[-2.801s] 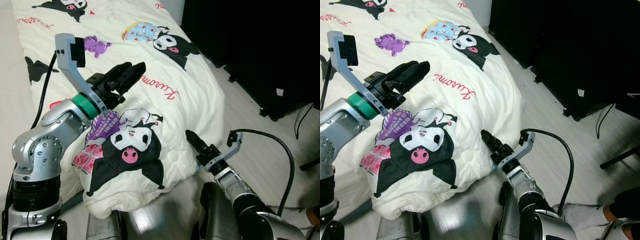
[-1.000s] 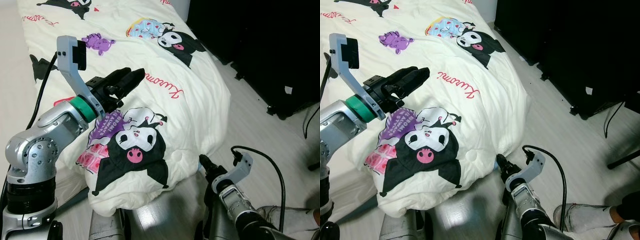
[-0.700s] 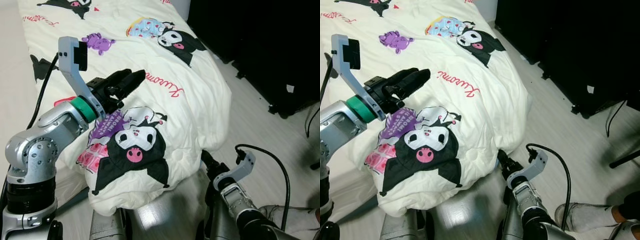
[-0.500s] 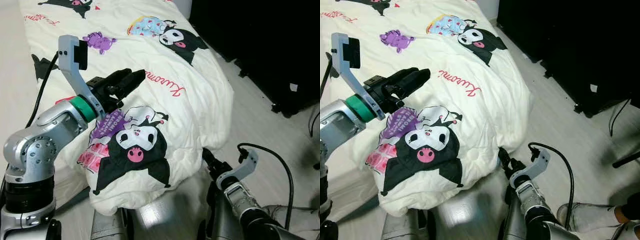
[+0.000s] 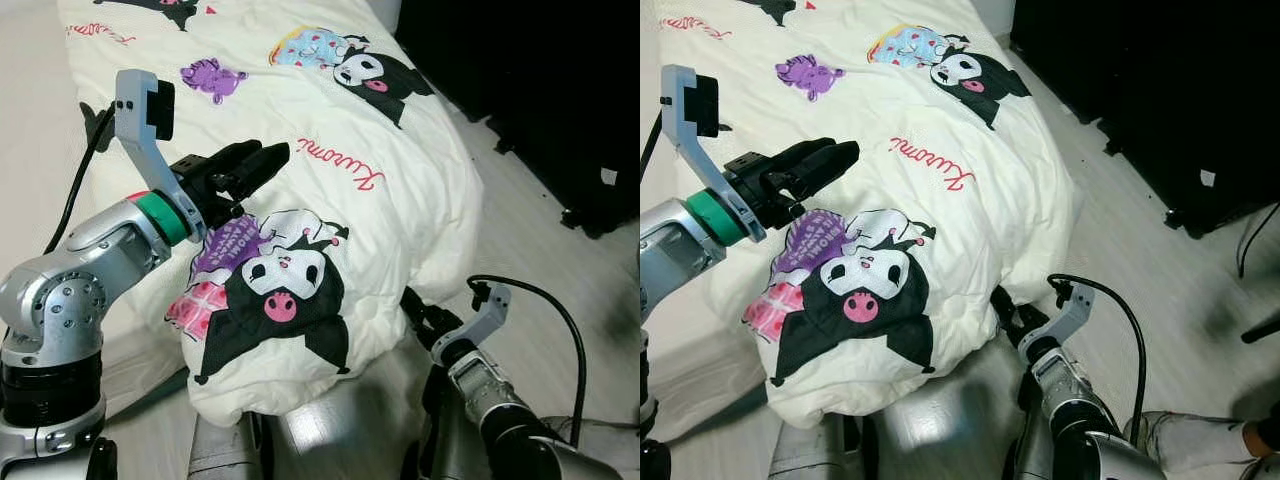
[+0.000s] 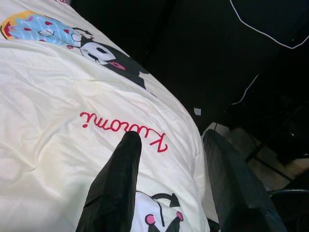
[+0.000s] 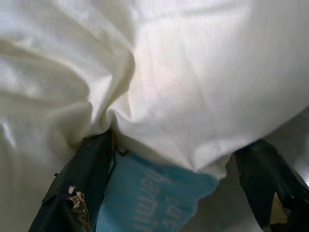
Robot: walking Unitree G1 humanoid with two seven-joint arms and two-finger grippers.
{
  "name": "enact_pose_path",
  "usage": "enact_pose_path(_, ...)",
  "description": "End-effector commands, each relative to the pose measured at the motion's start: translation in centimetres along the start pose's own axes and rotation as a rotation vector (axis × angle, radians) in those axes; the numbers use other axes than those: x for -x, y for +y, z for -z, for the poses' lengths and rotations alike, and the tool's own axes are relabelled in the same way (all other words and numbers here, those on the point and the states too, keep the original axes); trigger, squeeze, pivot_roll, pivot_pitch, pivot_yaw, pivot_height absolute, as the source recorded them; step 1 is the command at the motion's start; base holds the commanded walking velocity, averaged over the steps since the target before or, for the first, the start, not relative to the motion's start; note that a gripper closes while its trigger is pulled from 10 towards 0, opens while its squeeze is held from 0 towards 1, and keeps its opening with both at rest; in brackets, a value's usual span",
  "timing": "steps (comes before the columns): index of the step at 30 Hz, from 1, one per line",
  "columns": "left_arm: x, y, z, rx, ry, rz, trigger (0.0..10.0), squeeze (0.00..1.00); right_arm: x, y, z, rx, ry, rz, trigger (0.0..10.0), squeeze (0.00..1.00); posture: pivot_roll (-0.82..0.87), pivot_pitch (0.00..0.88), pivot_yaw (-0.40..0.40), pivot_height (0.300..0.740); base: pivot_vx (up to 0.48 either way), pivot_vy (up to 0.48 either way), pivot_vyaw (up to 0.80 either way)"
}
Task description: Clean up the room
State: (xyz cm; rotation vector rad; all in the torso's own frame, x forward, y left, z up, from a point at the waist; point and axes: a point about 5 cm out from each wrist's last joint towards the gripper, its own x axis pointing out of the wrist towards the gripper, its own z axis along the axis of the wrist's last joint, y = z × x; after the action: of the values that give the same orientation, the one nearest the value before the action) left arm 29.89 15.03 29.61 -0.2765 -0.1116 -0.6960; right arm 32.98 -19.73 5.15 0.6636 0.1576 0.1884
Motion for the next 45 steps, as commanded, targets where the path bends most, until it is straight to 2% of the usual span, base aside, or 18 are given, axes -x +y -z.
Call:
enact_pose_path(1,0.3,0.0,-0.3,-0.010,0.004,0.003,10.0,0.00,0.3,-0.2,0.4,0.001,0.010,0.000,9.0,0.00,0.38,0.305,0.155,0.505,0.000,0.000,0.00)
enact_pose_path(2,0.3,0.0,-0.3,-0.009,0.005,0.005,10.0,0.00,0.1,-0.1,-0.1,0.012,-0.011,-0.005,9.0,0.00,0.37,0.302,0.157,0.505,0.000,0.000,0.00)
enact_pose_path(3,0.3,0.0,-0.2,-0.008,0.005,0.006,10.0,0.00,-0.2,0.2,-0.7,0.027,-0.037,-0.017,3.6,0.00,0.37,0.297,0.158,0.505,0.000,0.000,0.00)
enact_pose_path(4,0.3,0.0,-0.2,-0.008,0.005,0.006,10.0,0.00,-0.2,0.2,-0.7,0.027,-0.037,-0.017,3.6,0.00,0.37,0.297,0.158,0.505,0.000,0.000,0.00)
enact_pose_path(5,0.2,0.0,-0.2,-0.006,0.005,0.009,10.0,0.00,-0.5,0.5,-1.3,0.037,-0.057,-0.030,0.0,0.00,0.36,0.294,0.157,0.505,0.000,0.000,0.00)
enact_pose_path(13,0.0,0.0,-0.2,-0.004,-0.004,0.011,10.0,0.00,-1.2,1.0,-2.4,0.043,-0.090,-0.039,0.0,0.00,0.36,0.285,0.147,0.505,0.000,0.000,0.00)
enact_pose_path(21,-0.3,-0.2,0.1,0.005,-0.011,0.015,10.0,0.00,-0.4,-0.5,-2.5,0.039,-0.089,0.063,0.0,0.00,0.32,0.279,0.132,0.505,0.000,0.000,0.00)
enact_pose_path(28,-0.8,-0.4,0.6,0.020,-0.020,0.025,10.0,0.00,3.2,-4.8,-1.2,0.061,-0.135,0.435,0.0,0.00,0.27,0.284,0.096,0.505,0.000,0.000,0.00)
enact_pose_path(29,-0.8,-0.4,0.6,0.020,-0.020,0.025,10.0,0.00,3.2,-4.8,-1.2,0.061,-0.135,0.435,0.0,0.00,0.27,0.284,0.096,0.505,0.000,0.000,0.00)
enact_pose_path(31,-0.9,-0.5,0.9,0.031,-0.024,0.028,10.0,0.00,6.7,-7.7,-0.5,0.072,-0.176,0.710,0.0,0.00,0.24,0.290,0.089,0.505,0.000,0.000,0.00)
enact_pose_path(33,-0.9,-0.4,1.0,0.035,-0.024,0.029,10.0,0.00,8.5,-8.9,-0.4,0.102,-0.194,0.815,0.0,0.00,0.24,0.290,0.089,0.505,0.000,0.000,0.00)
enact_pose_path(34,-0.9,-0.4,1.0,0.035,-0.024,0.029,10.0,0.00,8.5,-8.9,-0.4,0.102,-0.194,0.815,0.0,0.00,0.24,0.290,0.089,0.505,0.000,0.000,0.00)
enact_pose_path(35,-1.0,-0.4,1.1,0.040,-0.024,0.032,10.0,0.00,10.2,-10.0,-0.4,0.157,-0.188,0.916,0.0,0.00,0.23,0.291,0.090,0.505,0.000,0.000,0.00)
enact_pose_path(37,-1.0,-0.4,1.1,0.040,-0.024,0.032,10.0,0.00,10.2,-10.0,-0.4,0.157,-0.188,0.916,0.0,0.00,0.23,0.291,0.090,0.505,0.000,0.000,0.00)
enact_pose_path(39,-1.3,-0.5,1.3,0.049,-0.028,0.040,10.0,0.00,12.9,-11.6,-1.5,0.322,-0.188,1.115,0.0,0.00,0.21,0.288,0.084,0.505,0.000,0.000,0.00)
enact_pose_path(41,-1.5,-0.5,1.4,0.055,-0.034,0.044,10.0,0.00,13.2,-11.8,-2.9,0.371,-0.233,1.129,0.0,0.00,0.20,0.286,0.079,0.505,0.000,0.000,0.00)
enact_pose_path(44,-1.6,-0.4,1.5,0.052,-0.044,0.034,10.0,0.00,11.0,-10.4,-4.0,0.445,-0.261,0.950,0.0,0.00,0.19,0.280,0.070,0.505,0.000,0.000,0.00)
enact_pose_path(45,-1.6,-0.4,1.8,0.030,-0.037,0.025,10.0,0.00,8.6,-8.2,-4.6,0.457,-0.323,0.779,10.0,0.00,0.16,0.267,0.049,0.505,0.000,0.000,0.00)
